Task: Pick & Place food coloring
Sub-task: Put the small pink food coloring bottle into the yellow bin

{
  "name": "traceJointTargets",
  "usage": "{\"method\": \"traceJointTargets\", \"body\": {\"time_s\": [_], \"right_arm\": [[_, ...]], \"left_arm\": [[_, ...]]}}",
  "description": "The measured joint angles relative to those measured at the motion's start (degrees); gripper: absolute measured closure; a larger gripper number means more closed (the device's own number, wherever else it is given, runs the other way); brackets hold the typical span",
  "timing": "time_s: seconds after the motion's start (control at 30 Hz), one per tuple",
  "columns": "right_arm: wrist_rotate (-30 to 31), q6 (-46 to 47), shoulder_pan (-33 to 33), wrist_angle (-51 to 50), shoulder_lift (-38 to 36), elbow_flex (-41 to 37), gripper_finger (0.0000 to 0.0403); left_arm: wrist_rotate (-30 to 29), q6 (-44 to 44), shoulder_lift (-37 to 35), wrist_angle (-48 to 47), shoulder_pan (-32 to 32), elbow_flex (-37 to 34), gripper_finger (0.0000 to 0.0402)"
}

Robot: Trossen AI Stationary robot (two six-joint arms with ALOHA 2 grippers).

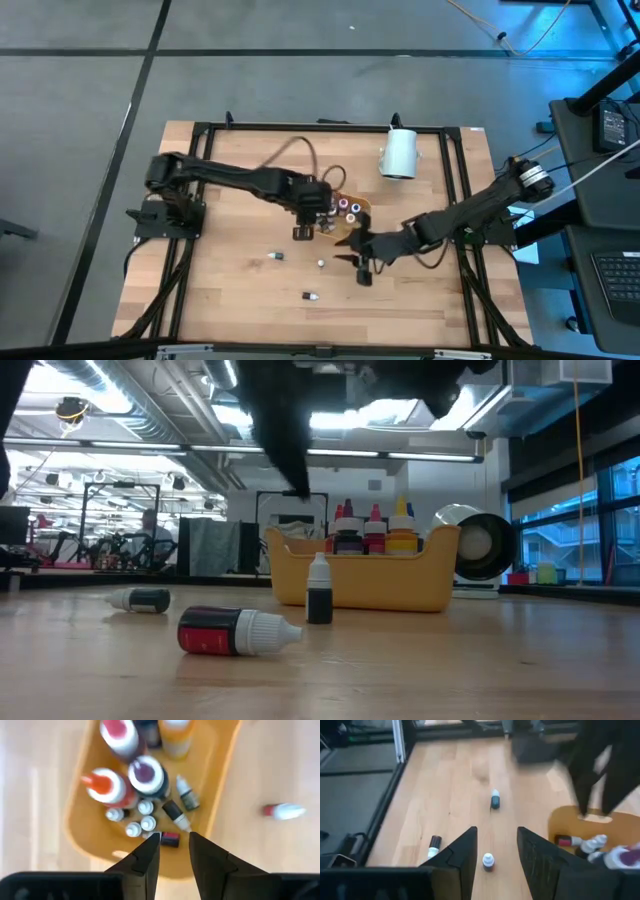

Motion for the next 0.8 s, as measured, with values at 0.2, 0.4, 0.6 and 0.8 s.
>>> {"method": "traceJointTargets", "body": {"time_s": [0.2,0.4,0.6,0.8], "right_arm": [[0.01,-0.03,-0.48,-0.19,7.72,4.75,0.0263],[0.31,-0.59,-1.27,-0.09,11.50,5.29,0.0263],[-1.53,-4.60,-1.19,1.74,17.35,5.29,0.0263],[-4.37,-4.51,-1.20,6.82,21.97,5.32,0.0263]], "left_arm": [[3.99,-0.34,-11.40,8.49,-0.24,-3.85,0.0303],[11.34,-3.25,-25.48,33.52,-2.13,-21.66,0.0302],[10.68,-8.51,-34.92,46.99,-4.74,-35.58,0.0300],[9.86,-12.32,-38.08,48.68,-6.46,-41.03,0.0303]]}}
